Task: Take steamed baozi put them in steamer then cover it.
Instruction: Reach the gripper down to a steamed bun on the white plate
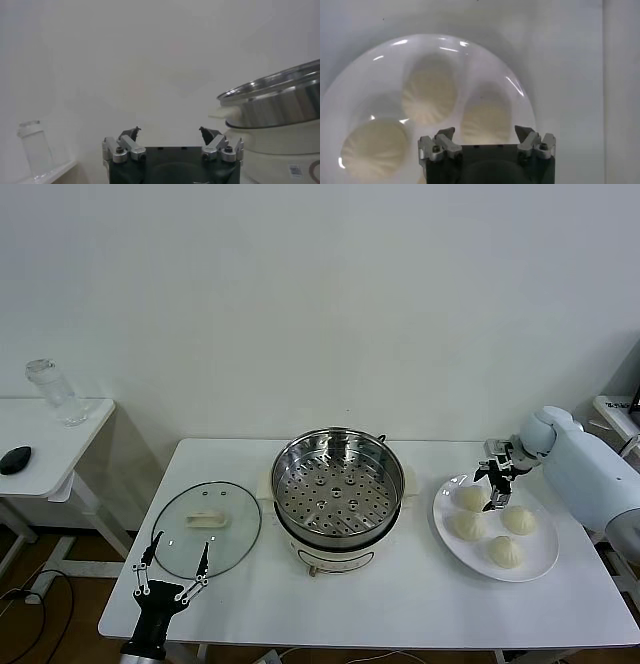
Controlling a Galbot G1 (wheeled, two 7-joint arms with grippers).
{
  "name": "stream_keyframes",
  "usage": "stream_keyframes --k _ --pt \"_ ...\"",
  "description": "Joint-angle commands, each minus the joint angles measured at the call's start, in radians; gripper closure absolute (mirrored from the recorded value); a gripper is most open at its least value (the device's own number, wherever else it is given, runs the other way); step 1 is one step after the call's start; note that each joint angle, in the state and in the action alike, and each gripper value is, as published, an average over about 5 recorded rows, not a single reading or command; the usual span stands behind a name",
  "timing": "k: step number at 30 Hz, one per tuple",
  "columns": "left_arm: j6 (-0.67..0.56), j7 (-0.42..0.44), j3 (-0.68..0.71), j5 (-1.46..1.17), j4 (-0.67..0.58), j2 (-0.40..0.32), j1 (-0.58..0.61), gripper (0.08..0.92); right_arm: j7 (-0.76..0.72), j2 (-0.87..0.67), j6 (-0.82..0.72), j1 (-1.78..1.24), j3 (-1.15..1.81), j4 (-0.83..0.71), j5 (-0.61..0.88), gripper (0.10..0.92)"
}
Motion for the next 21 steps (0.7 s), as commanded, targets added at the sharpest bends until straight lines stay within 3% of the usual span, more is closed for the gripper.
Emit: stream_keyframes --k 1,13,21 --pt "-0.001 -0.003 -0.002 0.0 0.0 0.0 0.001 0.177 0.041 0.009 0.003 -0.016 0.001 -0.011 -0.023 0.25" --pt "0.0 -0.009 -0.005 -0.001 -0.006 0.0 0.002 0.177 0.065 0.004 0.003 -0.018 0.003 0.003 -0.021 0.35" --pt "0.003 -0.011 -0.004 -0.002 -0.012 0.001 -0.003 0.177 0.035 -0.097 0.04 0.097 -0.084 0.229 0.087 0.365"
